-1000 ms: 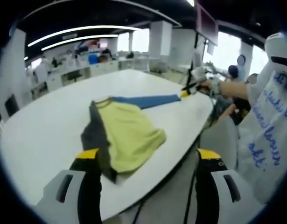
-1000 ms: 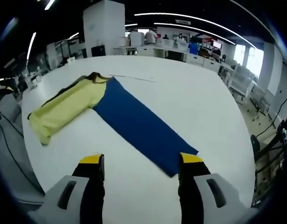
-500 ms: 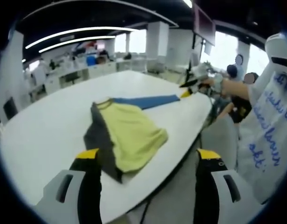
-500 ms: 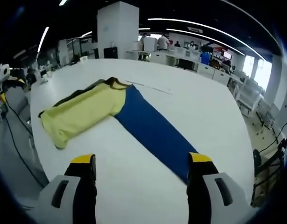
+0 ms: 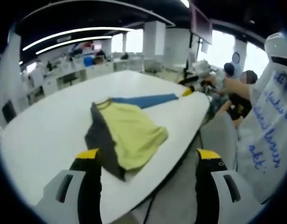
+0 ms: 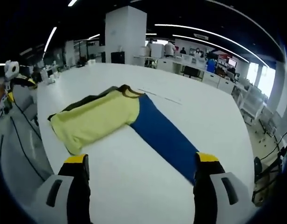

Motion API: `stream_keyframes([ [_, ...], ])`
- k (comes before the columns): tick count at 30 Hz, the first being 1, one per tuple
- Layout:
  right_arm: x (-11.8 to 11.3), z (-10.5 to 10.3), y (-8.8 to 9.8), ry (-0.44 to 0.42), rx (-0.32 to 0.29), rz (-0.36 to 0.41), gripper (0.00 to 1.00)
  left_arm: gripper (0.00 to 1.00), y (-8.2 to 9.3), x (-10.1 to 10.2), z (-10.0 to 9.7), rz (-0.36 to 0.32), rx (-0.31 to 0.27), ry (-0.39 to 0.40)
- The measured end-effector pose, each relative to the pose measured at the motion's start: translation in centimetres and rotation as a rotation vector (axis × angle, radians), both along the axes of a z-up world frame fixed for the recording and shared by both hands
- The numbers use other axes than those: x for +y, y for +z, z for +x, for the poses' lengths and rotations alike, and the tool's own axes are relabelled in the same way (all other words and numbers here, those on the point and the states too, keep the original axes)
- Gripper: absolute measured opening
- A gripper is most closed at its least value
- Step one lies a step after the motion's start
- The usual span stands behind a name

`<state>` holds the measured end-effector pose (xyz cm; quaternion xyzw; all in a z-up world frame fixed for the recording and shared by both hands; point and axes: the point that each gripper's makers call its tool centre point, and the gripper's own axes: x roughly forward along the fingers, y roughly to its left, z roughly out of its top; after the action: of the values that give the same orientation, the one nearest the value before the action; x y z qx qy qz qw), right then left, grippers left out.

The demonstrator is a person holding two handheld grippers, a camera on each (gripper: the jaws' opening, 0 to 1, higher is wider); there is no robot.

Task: Fold the garment on the visible template until the final outline fits inside the template.

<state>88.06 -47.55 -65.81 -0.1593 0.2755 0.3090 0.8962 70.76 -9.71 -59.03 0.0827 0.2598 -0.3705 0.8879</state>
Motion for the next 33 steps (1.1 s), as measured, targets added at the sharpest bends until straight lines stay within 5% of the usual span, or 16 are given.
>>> stream_keyframes([
  [33,9.5,-6.7,4.7,0.152,-0.069,0.041,1.00,0.79,-0.6,2.4,0.8,-0.018,0.002,0.000],
])
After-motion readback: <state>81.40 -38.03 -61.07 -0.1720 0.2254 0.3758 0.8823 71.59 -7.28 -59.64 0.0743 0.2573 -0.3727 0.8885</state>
